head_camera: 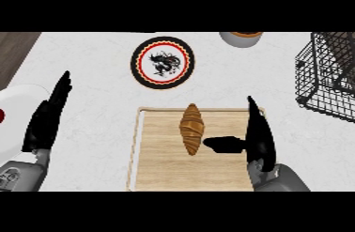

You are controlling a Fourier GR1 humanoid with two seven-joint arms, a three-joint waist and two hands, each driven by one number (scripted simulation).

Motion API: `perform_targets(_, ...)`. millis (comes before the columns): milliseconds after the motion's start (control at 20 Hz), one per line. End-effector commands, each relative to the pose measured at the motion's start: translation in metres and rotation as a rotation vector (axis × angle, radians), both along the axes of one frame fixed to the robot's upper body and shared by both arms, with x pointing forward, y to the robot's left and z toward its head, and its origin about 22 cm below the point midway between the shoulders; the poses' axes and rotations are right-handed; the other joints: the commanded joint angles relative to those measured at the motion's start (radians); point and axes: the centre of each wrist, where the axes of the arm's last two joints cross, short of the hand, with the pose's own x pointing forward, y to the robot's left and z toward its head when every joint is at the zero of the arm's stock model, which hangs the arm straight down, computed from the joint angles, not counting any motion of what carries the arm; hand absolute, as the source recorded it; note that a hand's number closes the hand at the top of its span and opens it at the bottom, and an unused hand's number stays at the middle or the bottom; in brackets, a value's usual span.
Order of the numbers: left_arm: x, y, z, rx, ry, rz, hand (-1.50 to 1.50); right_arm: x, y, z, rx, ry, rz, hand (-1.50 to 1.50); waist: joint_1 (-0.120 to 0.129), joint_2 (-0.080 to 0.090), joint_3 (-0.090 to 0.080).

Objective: Pick the croissant from the tray and place it in the tiered basket

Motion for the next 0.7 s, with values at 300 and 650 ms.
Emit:
perform_targets(300, -0.002, -0.001, -0.004, 0.002, -0.006, 0.017, 0.0, 0.042, 0.045, 0.023, -0.041, 0.332, -0.042, -1.5, -0.008, -0.004, 0.005)
perform_targets(650, -0.005, 0.008, 0.002, -0.007, -0.005, 0.026, 0.0, 0.052, 0.061, 0.021, -0.049, 0.365, -0.027, -1.5, -0.011, -0.007, 0.006)
